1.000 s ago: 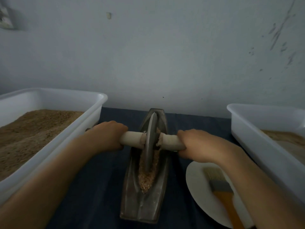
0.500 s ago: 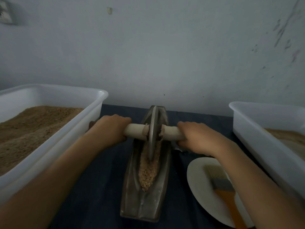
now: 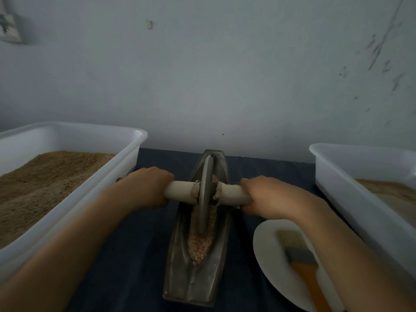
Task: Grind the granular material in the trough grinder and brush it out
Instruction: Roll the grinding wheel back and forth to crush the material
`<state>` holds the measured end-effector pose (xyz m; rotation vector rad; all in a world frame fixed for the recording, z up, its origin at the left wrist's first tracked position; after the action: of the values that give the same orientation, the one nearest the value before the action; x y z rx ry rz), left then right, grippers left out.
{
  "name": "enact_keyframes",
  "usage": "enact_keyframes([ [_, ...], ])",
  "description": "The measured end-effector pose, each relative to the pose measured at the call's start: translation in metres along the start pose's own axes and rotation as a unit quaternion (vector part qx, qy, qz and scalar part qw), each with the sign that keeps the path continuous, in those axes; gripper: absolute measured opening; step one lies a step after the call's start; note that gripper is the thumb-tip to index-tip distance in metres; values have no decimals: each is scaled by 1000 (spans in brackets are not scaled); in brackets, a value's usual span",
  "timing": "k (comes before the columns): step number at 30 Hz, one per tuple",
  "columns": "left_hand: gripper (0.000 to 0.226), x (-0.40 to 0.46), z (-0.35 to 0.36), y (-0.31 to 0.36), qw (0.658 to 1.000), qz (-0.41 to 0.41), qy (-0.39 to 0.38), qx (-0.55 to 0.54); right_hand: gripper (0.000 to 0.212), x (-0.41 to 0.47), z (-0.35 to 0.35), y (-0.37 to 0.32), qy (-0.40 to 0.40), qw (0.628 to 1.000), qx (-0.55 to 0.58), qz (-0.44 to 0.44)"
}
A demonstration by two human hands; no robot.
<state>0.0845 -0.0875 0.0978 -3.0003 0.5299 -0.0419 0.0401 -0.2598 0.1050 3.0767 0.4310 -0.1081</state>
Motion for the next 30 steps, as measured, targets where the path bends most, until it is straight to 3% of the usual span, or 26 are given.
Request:
enact_keyframes([
  [5,38,-20,1,7,993,25,-113,-2,28,-20,3,-10,-96,994,47,-22],
  [9,39,-16,4,6,993,29,-116,10,22,-15,2,-10,-77,996,30,-24],
  [16,31,16,0,-7,998,3,51,-21,17,14,-8,8,102,994,-25,-10],
  [20,21,15,-15,-2,979,-11,200,32,20,20,-12,14,201,978,-63,-4],
  [22,21,12,-18,2,971,-11,236,44,21,18,-13,12,223,972,-79,2],
  [25,20,11,-16,0,980,-10,198,33,17,15,-11,8,198,977,-81,-6],
  [30,31,-2,-3,-2,998,1,60,8,19,3,-1,1,27,1000,0,-4],
])
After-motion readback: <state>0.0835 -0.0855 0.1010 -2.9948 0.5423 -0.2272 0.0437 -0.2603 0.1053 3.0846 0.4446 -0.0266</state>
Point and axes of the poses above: each hand's wrist, its own x-axis towards the middle knuckle, its own z-axis out of the palm, y = z × x, the point moved 9 cm from there along x, towards the middle knuckle, and after that the axes turned 3 degrees about y, right-handed, at the moved point
